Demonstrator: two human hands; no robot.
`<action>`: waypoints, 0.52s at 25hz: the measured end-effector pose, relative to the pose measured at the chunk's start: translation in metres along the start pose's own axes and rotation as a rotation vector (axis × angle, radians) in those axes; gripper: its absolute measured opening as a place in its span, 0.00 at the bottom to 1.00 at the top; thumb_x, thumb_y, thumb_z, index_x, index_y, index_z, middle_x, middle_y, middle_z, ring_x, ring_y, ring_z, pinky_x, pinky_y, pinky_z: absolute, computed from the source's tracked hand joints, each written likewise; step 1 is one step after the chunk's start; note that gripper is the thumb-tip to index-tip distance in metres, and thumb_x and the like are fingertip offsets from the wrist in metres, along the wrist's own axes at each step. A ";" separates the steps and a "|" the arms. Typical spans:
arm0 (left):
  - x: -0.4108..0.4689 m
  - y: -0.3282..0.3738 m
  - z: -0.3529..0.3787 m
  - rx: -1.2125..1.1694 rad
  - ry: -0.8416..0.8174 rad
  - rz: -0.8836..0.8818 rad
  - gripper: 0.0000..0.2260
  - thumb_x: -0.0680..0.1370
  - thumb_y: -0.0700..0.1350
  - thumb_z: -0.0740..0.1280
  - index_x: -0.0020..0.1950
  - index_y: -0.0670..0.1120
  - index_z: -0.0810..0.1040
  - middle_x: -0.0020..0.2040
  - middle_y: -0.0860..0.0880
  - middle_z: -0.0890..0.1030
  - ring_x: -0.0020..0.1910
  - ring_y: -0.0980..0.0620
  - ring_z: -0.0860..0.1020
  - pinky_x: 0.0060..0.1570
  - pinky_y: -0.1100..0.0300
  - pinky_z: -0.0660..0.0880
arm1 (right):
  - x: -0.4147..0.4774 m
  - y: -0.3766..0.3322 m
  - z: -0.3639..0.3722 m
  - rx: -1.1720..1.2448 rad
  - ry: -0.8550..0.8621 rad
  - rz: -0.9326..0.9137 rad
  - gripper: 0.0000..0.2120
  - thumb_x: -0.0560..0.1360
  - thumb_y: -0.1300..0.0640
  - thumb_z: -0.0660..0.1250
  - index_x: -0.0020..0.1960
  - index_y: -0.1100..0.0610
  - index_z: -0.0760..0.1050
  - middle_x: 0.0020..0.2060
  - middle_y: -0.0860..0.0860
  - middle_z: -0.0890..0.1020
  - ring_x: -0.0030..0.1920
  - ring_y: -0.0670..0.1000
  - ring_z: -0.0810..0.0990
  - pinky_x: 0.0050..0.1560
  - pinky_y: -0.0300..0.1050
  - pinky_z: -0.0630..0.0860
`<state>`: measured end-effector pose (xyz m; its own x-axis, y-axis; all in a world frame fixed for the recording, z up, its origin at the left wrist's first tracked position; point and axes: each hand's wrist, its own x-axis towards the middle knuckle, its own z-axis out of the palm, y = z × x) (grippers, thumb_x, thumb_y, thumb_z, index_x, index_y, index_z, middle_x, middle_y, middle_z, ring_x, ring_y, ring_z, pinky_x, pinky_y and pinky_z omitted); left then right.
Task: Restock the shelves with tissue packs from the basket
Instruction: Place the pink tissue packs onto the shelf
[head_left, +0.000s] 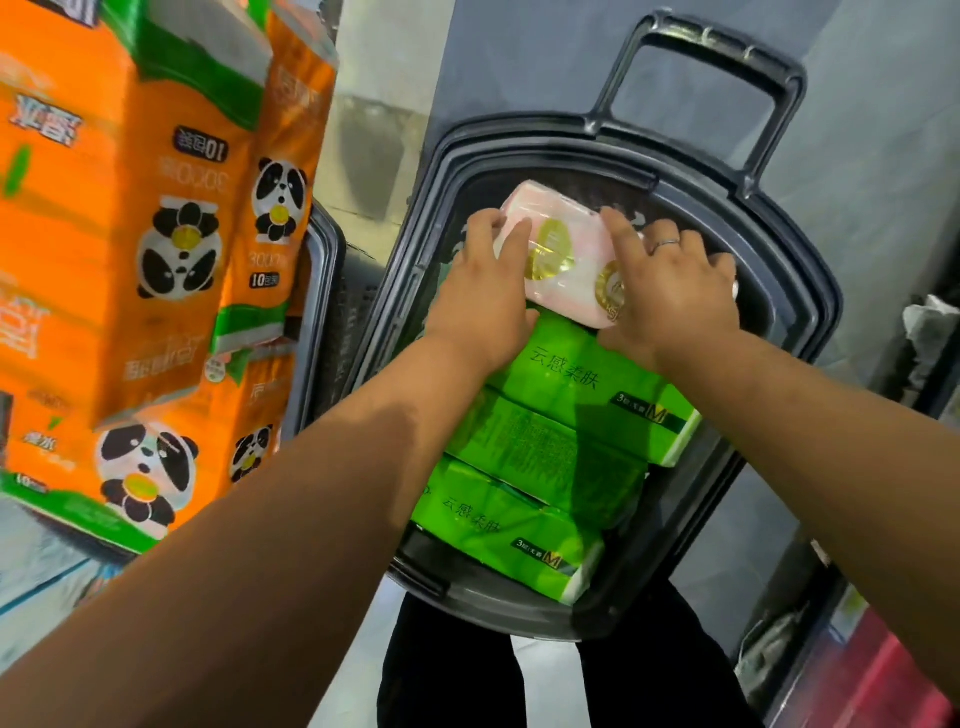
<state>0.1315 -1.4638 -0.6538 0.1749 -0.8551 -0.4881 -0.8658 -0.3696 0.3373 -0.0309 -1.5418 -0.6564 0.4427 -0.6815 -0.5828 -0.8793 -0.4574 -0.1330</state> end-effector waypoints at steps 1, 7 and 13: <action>-0.003 0.001 -0.004 -0.012 0.034 0.008 0.37 0.71 0.45 0.74 0.76 0.45 0.59 0.73 0.43 0.56 0.65 0.40 0.68 0.61 0.47 0.69 | -0.005 -0.001 -0.008 0.021 0.007 0.009 0.55 0.63 0.46 0.77 0.78 0.45 0.44 0.67 0.58 0.66 0.66 0.62 0.65 0.63 0.64 0.63; -0.040 0.015 -0.046 -0.195 0.275 0.168 0.36 0.67 0.40 0.76 0.73 0.42 0.66 0.72 0.37 0.60 0.67 0.39 0.69 0.59 0.46 0.72 | -0.067 -0.005 -0.069 0.150 0.125 0.037 0.51 0.62 0.48 0.75 0.78 0.44 0.50 0.67 0.56 0.67 0.66 0.60 0.65 0.58 0.57 0.64; -0.105 0.037 -0.097 -0.560 0.299 0.146 0.46 0.69 0.45 0.77 0.78 0.44 0.50 0.74 0.40 0.62 0.70 0.45 0.67 0.66 0.54 0.67 | -0.158 -0.020 -0.124 0.286 0.245 0.114 0.50 0.60 0.47 0.75 0.76 0.42 0.54 0.64 0.56 0.70 0.63 0.61 0.68 0.58 0.58 0.67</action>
<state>0.1267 -1.4226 -0.5121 0.2663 -0.9454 -0.1876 -0.5295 -0.3062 0.7911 -0.0614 -1.4960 -0.4627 0.3375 -0.8509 -0.4025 -0.9236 -0.2168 -0.3162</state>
